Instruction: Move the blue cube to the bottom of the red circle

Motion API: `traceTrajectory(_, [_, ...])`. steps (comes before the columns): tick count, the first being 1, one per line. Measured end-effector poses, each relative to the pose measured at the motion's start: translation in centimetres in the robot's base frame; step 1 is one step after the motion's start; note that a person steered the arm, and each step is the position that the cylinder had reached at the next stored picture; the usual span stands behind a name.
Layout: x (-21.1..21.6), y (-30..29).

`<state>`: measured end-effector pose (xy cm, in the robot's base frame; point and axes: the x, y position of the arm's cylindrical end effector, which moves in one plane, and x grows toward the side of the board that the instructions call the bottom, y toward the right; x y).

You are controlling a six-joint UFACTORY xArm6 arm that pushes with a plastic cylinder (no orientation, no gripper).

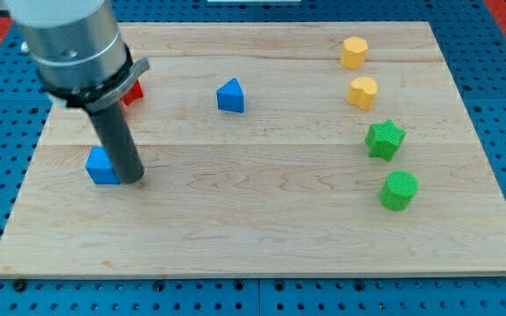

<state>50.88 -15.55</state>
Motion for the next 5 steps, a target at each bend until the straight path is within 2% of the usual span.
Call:
traceTrajectory(1, [1.7,-1.0])
traceTrajectory(3, [-4.2,-3.8])
traceTrajectory(5, [-3.7,-10.5])
